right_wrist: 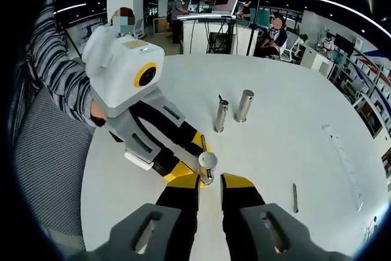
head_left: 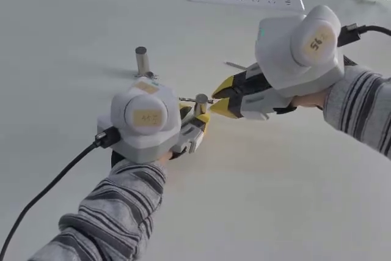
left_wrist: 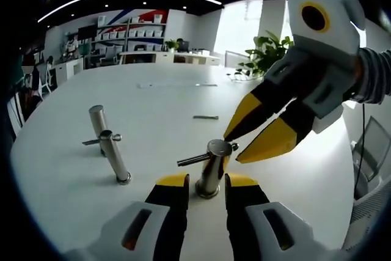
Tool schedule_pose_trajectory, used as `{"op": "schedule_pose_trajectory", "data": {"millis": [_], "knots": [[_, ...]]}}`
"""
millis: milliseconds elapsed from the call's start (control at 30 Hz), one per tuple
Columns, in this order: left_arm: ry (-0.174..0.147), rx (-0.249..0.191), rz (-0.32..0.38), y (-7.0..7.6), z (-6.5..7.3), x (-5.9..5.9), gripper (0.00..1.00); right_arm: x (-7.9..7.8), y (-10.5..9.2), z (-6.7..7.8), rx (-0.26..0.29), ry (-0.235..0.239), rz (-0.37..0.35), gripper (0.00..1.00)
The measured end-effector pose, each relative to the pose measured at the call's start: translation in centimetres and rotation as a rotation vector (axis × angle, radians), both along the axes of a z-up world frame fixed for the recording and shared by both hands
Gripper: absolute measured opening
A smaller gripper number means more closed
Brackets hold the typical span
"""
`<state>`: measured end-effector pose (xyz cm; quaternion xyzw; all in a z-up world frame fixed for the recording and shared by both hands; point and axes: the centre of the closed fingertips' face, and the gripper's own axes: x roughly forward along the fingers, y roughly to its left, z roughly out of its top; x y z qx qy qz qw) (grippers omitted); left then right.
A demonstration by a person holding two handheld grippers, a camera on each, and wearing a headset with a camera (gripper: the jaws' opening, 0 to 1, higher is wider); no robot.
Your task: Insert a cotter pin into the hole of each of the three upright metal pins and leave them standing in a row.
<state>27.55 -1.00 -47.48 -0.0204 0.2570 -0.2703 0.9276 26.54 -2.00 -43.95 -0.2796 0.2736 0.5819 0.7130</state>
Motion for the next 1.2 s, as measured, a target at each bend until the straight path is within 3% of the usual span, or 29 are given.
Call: {"op": "schedule_pose_trajectory", "data": {"millis": [200,567,700,1067,1200], "knots": [[-0.004,0.026,-0.046,0.3,0.0,-0.7,0.31,-0.2,1.2,-0.1,0.009,0.014,0.008,0.12],[0.006,0.014,-0.063,1.4,0.7,-1.7,0.43,0.0,2.0,-1.0,0.001,0.024,0.011,0.11],[-0.008,0.028,-0.101,1.4,1.1,-2.4,0.50,-0.1,2.1,-1.2,0.001,0.027,0.011,0.10],[-0.009,0.023,-0.088,2.7,2.2,-3.2,0.67,0.6,2.1,-1.6,0.024,0.061,-0.017,0.09],[-0.013,0.008,-0.071,3.2,2.7,-3.4,0.75,0.4,2.3,-1.5,0.024,0.054,-0.007,0.09]]}}
